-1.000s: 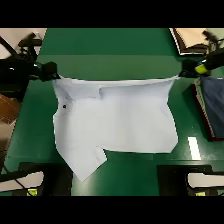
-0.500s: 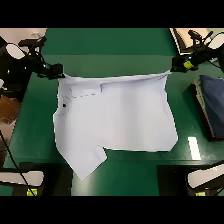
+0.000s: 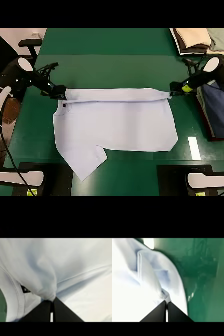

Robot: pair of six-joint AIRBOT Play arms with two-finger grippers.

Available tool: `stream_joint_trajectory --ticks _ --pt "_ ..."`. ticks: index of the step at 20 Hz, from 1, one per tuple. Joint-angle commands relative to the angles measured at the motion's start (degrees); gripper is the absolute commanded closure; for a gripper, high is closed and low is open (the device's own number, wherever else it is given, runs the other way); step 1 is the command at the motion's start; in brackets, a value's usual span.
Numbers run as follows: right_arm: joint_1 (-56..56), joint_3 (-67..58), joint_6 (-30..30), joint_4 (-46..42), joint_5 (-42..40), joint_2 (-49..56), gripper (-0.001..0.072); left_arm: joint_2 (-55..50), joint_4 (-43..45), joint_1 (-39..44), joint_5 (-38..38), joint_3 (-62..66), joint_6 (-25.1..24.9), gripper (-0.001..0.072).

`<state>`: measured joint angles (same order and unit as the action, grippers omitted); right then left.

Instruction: Fold the shirts.

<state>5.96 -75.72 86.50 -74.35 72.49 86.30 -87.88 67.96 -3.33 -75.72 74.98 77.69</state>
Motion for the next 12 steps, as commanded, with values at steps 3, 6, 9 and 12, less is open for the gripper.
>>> stream_joint_trajectory --ticks 3,6,9,12 --pt "-0.11 7.10 -0.04 6.47 -1.79 -2.14 0.0341 0.48 0.28 0.00 -0.33 -2.29 2.49 0.0661" --pt "-1.70 7.08 -0.07 7.28 -1.27 -5.35 0.0227 4.57 1.14 0.00 -0.33 -2.32 2.93 0.0157" --pt "-3.37 7.15 -0.07 7.28 1.68 -12.00 0.0228 12.04 4.61 0.00 -3.08 -4.17 4.70 0.0156" --pt "-3.78 7.15 -0.11 7.26 2.78 -18.23 0.0228 21.90 6.01 0.02 -5.33 -13.99 8.26 0.0157"
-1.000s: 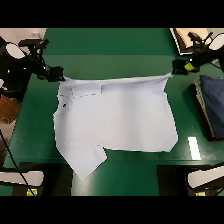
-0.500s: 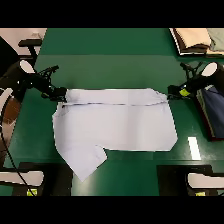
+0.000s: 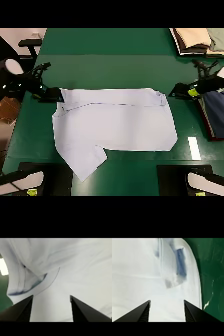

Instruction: Fold the shirts.

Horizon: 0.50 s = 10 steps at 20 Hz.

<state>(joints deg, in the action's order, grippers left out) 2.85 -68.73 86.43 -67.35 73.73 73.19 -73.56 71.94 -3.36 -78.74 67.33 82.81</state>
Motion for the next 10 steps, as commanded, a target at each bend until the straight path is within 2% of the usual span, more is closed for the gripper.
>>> stream_joint_trajectory --ticks 1,6,10 --pt "-0.66 0.15 -0.04 0.31 1.05 -6.82 0.0228 10.93 2.03 0.04 -2.80 -10.91 4.50 0.0156" --pt "-0.66 0.15 -0.11 0.35 -0.02 -9.97 0.0230 25.05 2.05 0.04 -3.80 -32.63 9.66 0.0156" --pt "-0.39 0.15 -0.24 0.31 0.22 -9.94 0.0230 26.71 2.10 0.02 -2.99 -40.09 10.60 0.0156"
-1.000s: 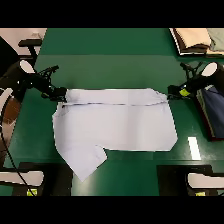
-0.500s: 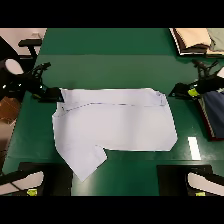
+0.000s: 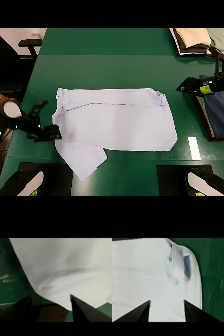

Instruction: Fold the shirts.

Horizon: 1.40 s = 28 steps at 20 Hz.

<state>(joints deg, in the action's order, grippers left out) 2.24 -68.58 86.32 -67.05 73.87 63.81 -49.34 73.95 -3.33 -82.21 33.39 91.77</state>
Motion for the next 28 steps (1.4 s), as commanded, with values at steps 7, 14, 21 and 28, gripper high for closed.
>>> stream_joint_trajectory --ticks 7,14,21,28 --pt "4.17 0.00 -1.97 -0.07 0.28 -0.57 0.0231 2.49 -0.63 0.02 3.02 -7.17 4.26 0.0156" --pt "4.00 0.00 -1.97 0.00 -0.22 -0.57 0.0231 2.49 -5.81 0.02 3.63 -11.69 3.80 0.0158" --pt "3.43 0.17 -1.99 -3.23 6.23 -0.59 0.0239 2.51 -5.88 0.02 3.85 -9.31 2.03 0.0686" --pt "-10.84 27.93 -1.97 -5.35 14.67 -9.57 0.0063 2.51 -10.16 0.02 3.96 -0.02 -0.96 0.0686"
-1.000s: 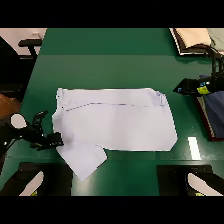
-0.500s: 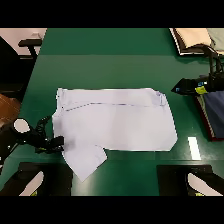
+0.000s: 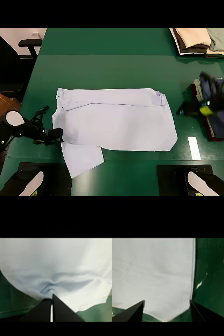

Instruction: Fold the shirts.

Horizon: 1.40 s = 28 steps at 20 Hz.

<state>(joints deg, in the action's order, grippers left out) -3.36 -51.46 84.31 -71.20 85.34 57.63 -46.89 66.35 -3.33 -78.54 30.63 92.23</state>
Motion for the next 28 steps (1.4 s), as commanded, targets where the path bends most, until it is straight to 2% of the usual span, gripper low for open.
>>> stream_joint_trajectory --ticks 1,5,7,8,9,10,11,14,17,20,23,28 --pt "-6.51 15.02 0.07 -0.68 3.19 -4.44 0.0064 0.07 -3.58 0.02 0.66 2.89 -2.05 0.0686" --pt "-7.19 26.01 0.94 3.41 0.09 -6.01 0.0118 0.07 -4.24 0.02 1.03 2.86 -2.29 0.0686" --pt "-7.19 28.04 0.94 5.92 -3.32 -6.01 0.0122 0.07 -4.24 0.02 1.03 2.86 -2.32 0.0686" --pt "-7.19 28.37 0.94 6.12 -4.50 -6.01 0.0159 0.07 -4.24 0.02 1.03 2.86 -2.64 0.0685" --pt "-7.19 28.33 0.92 6.16 -5.38 -6.01 0.0160 0.07 -4.20 0.02 1.03 2.86 -2.69 0.0686" --pt "-7.19 28.28 0.90 6.43 -6.03 -6.03 0.0260 0.07 -4.20 0.02 1.03 2.86 -2.69 0.0685" --pt "-7.19 28.28 0.46 6.82 -6.60 -6.03 0.0486 0.07 -4.15 0.00 1.01 2.86 -2.69 0.0686" --pt "-7.19 28.26 -1.49 7.21 -7.80 -6.05 0.0694 0.07 -4.17 0.02 1.03 2.86 -2.75 0.0686" --pt "-7.17 24.57 -1.51 7.06 -5.84 -6.08 0.0695 0.07 -4.22 0.00 0.94 4.39 -3.78 0.0686" --pt "-7.15 14.27 -1.49 7.08 -3.02 -6.05 0.0695 0.04 -4.00 0.00 1.55 11.56 -3.76 0.0687" --pt "-4.37 3.78 -1.42 6.99 -4.17 -5.42 0.0696 -0.37 -2.01 0.02 5.53 19.82 -3.72 0.0687" --pt "3.78 -10.14 -1.18 6.60 -8.02 6.47 0.0696 -9.22 -1.84 0.00 9.68 29.62 -4.66 0.0687"
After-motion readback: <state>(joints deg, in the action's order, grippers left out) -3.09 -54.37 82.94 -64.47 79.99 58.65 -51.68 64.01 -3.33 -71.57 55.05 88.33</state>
